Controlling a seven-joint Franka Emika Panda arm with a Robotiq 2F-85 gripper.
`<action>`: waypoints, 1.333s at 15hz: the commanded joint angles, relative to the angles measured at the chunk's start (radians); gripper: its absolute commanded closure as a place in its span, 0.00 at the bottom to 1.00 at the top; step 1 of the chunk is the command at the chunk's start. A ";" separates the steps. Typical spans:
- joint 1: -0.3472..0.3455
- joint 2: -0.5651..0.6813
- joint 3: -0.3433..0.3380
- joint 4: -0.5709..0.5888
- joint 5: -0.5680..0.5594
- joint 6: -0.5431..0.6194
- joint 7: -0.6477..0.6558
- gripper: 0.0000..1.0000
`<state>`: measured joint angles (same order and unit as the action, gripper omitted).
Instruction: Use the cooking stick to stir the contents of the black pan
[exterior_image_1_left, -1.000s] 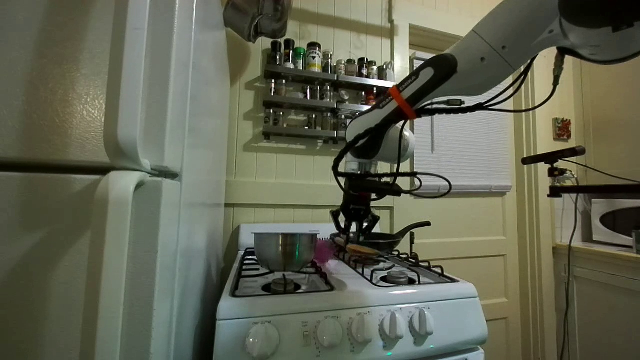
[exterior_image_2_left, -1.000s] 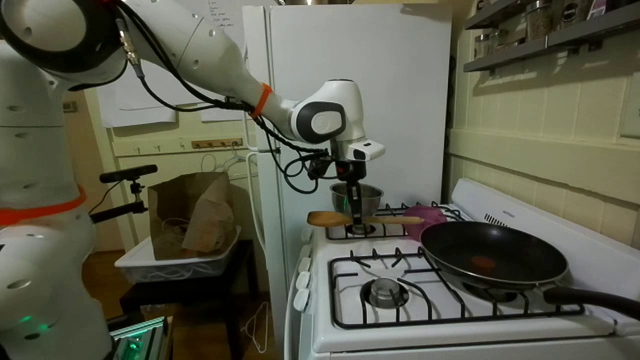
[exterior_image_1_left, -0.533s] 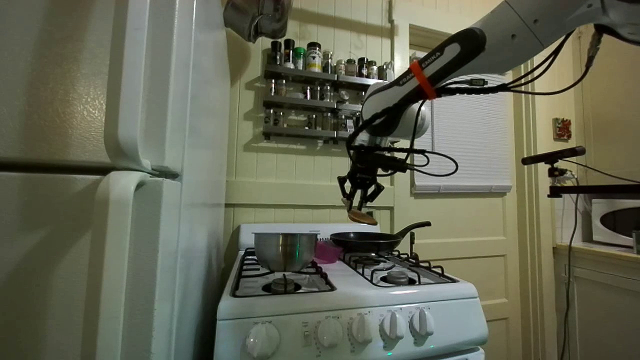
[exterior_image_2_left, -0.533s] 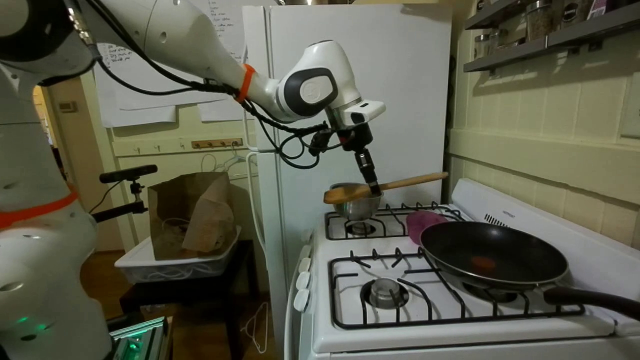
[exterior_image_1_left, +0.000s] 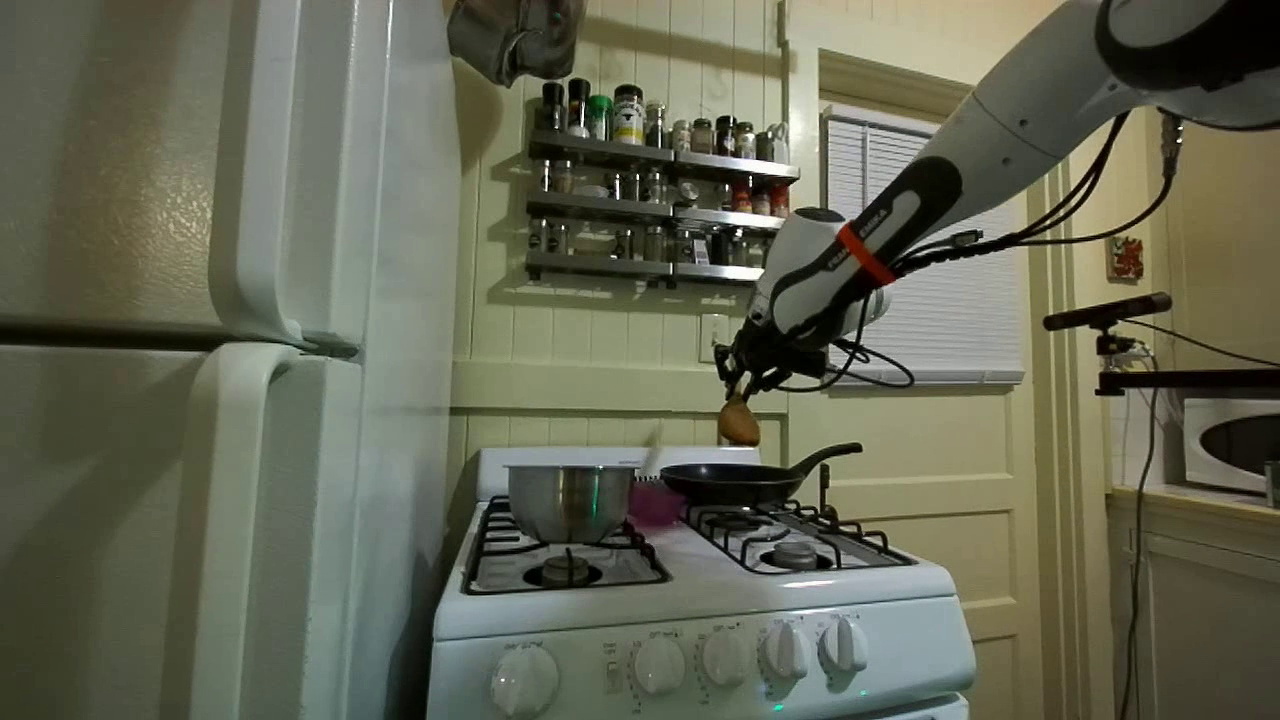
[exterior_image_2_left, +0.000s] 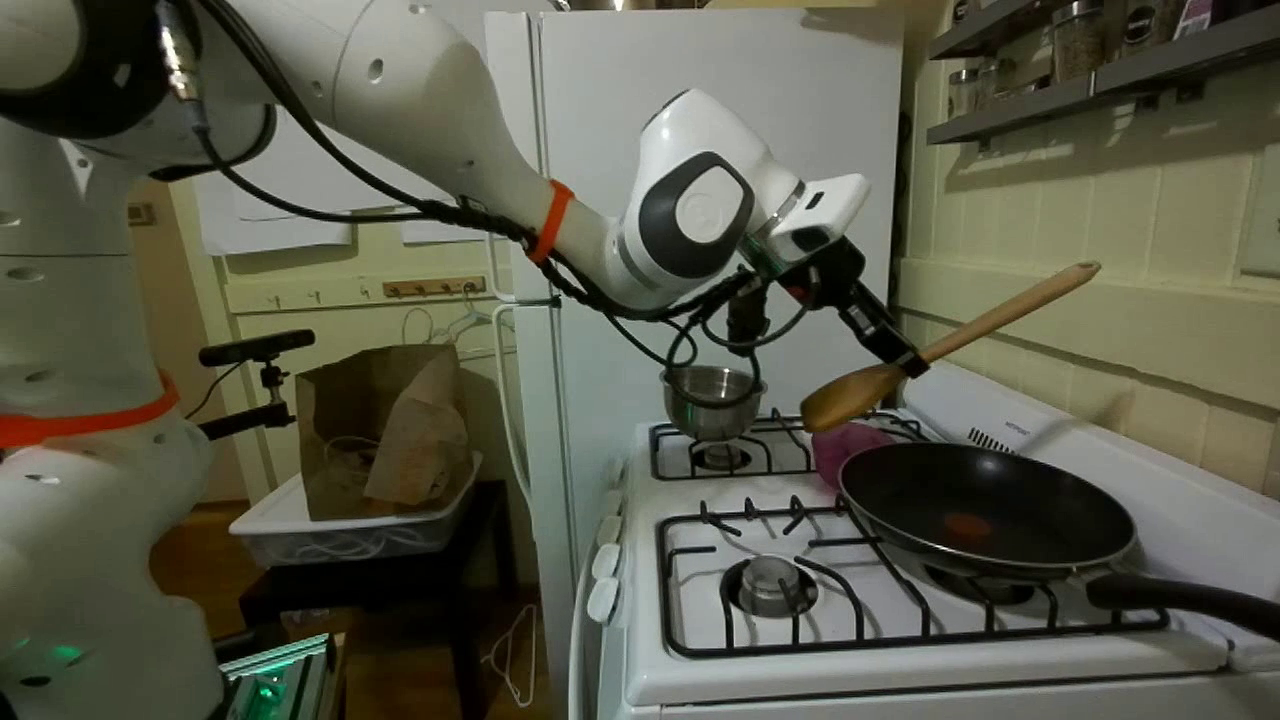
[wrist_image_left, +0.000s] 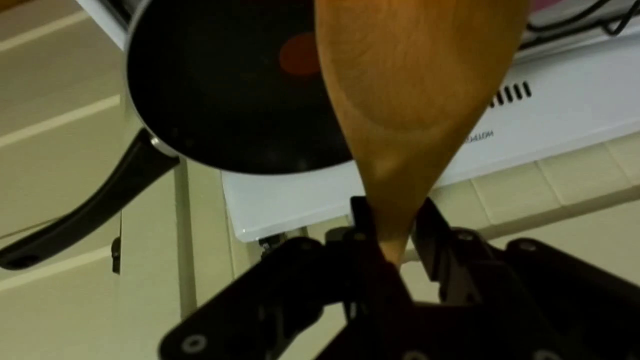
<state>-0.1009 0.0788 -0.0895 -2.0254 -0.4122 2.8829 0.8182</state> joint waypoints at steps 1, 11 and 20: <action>0.002 0.039 -0.024 0.030 -0.077 0.048 0.069 0.74; 0.211 0.341 -0.399 0.406 -0.469 0.103 0.594 0.94; 0.364 0.479 -0.594 0.492 -0.459 0.089 0.775 0.74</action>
<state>0.2633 0.5576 -0.6837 -1.5331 -0.8707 2.9722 1.5933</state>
